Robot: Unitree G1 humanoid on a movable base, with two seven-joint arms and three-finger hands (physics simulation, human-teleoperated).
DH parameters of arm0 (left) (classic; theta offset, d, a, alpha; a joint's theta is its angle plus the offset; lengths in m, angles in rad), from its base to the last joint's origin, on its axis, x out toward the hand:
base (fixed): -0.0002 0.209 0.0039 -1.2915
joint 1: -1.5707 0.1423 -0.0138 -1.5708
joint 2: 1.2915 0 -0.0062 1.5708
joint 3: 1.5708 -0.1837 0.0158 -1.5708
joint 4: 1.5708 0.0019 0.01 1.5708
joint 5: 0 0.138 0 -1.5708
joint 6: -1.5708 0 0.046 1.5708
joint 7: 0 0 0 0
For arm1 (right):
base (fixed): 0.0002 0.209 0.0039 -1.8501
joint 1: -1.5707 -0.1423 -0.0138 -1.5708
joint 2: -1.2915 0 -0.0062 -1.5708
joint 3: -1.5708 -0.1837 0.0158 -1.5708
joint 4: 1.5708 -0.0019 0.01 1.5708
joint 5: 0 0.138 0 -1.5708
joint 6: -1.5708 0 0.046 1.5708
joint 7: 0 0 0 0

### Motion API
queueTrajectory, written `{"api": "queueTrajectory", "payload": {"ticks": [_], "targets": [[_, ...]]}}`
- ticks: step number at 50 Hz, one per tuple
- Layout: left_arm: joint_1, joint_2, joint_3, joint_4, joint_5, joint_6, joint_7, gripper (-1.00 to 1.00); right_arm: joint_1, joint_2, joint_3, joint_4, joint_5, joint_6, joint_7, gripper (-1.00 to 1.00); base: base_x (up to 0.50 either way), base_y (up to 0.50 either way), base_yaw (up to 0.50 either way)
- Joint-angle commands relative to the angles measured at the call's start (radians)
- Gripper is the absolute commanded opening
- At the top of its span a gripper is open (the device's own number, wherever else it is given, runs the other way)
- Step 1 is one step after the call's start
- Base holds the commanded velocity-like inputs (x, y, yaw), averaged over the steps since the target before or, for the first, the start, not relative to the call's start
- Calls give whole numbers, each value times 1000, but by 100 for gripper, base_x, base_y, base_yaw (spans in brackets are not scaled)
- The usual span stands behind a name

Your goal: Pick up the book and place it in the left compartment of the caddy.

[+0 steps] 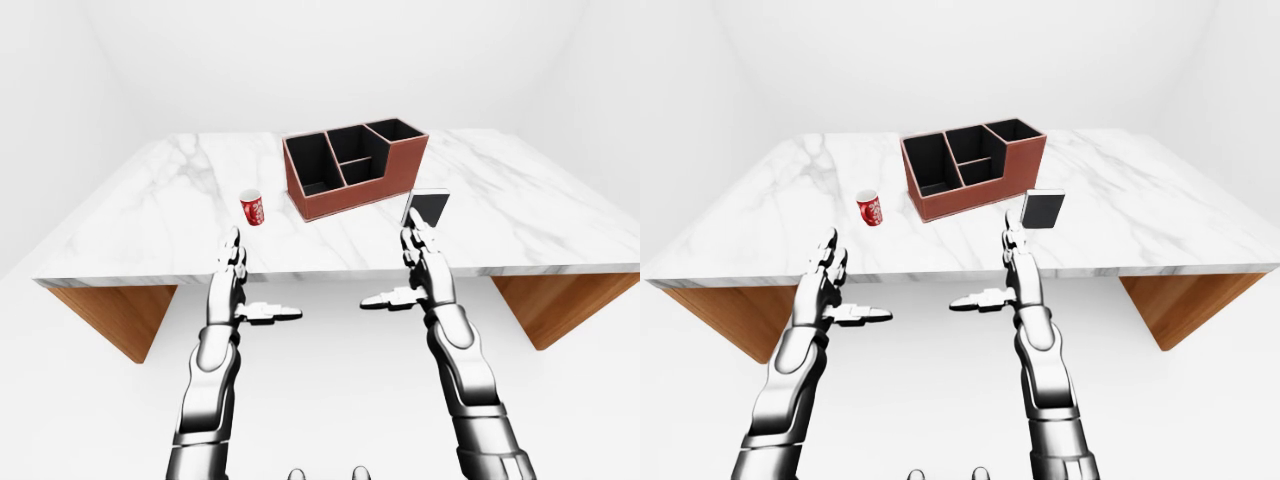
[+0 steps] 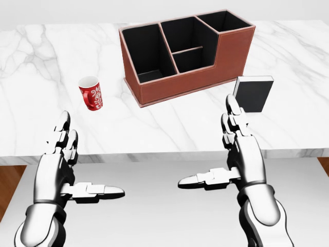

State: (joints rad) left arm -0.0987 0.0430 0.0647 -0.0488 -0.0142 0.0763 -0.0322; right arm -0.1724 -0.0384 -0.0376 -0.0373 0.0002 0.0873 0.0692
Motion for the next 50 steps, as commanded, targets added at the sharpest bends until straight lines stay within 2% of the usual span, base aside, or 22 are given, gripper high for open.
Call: {"api": "queueTrajectory", "payload": {"ticks": [1, 9, 18, 21, 25, 38, 40, 45, 50], "targets": [[-13, 2, 2, -23, 0, 11, 0, 100, -27, -6, -8, -22, 7, 0, 7, 100, 0, 0, 0], [-19, 2, 3, -1, -1, 8, 2, 100, -34, -5, -5, -6, 9, 0, 4, 100, 0, -3, 0], [-14, 2, 6, 15, -6, -6, 4, 100, -27, -4, -6, -12, 17, 0, 0, 100, -20, -48, 0], [-11, 0, 1, 30, -3, -20, 4, 100, -27, -3, -6, -5, 17, 0, 0, 100, -20, -50, 0], [-14, 2, 5, 30, -7, -17, 5, 100, -27, -4, -2, 1, 7, 0, -1, 100, -19, -50, 0], [-27, 10, 21, 39, -21, -21, 22, 100, -50, 2, 3, 31, -15, 0, -29, 100, 0, 0, 0], [-28, 10, 20, 35, -22, -18, 22, 100, -49, 1, 1, 22, -13, 0, -29, 100, 0, 0, 0], [-32, 15, 31, -14, -25, 11, 30, 100, -56, -5, -5, -24, -8, 0, -32, 100, 0, 0, 0], [-52, 37, 57, -97, -38, 11, 37, 100, -93, -20, -21, -81, -7, 0, -40, 100, 0, 0, 0]]}}
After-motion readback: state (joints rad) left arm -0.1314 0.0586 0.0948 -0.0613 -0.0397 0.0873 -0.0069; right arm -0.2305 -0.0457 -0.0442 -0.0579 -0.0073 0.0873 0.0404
